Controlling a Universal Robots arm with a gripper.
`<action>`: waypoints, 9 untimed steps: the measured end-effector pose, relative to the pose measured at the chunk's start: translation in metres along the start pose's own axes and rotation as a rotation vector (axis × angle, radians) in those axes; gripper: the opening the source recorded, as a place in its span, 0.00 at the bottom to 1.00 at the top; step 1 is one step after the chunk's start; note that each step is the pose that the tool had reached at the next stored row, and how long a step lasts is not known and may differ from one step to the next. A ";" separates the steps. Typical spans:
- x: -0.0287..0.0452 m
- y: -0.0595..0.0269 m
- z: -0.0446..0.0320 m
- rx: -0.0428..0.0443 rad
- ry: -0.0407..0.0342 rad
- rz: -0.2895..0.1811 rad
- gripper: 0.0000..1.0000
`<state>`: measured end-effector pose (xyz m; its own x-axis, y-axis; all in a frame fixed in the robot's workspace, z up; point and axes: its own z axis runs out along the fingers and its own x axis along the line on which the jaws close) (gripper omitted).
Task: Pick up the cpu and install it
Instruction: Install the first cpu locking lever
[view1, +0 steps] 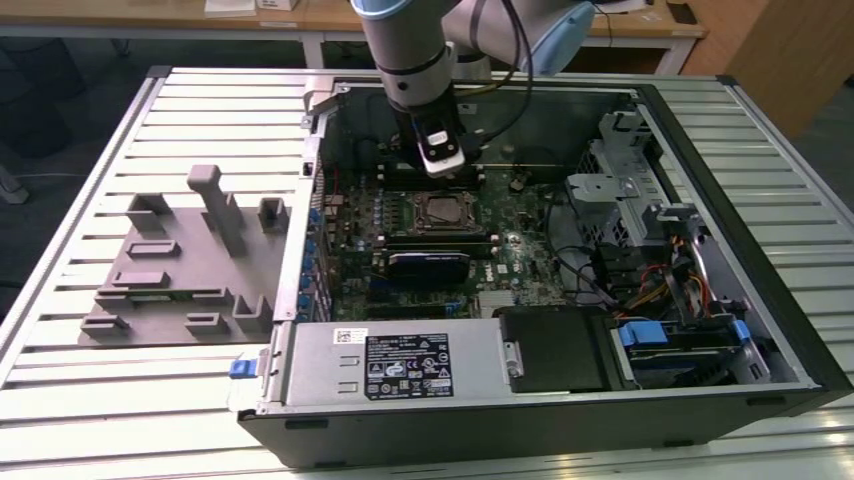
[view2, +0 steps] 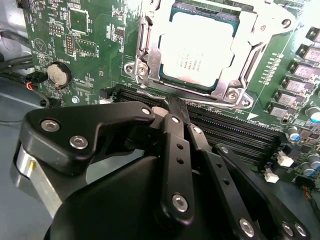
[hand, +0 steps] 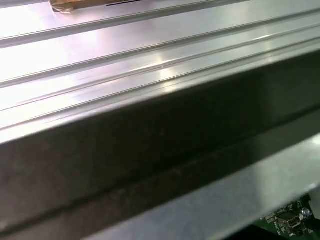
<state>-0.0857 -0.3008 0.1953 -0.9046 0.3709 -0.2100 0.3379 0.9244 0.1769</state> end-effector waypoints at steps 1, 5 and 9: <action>0.0001 0.0003 0.0001 0.0015 -0.0013 0.007 0.11; 0.0006 0.0012 0.0005 0.0077 -0.0065 0.035 0.11; 0.0008 0.0011 0.0015 0.0103 -0.0093 0.045 0.11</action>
<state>-0.0857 -0.2994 0.1939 -0.8861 0.4126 -0.2110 0.3807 0.9077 0.1764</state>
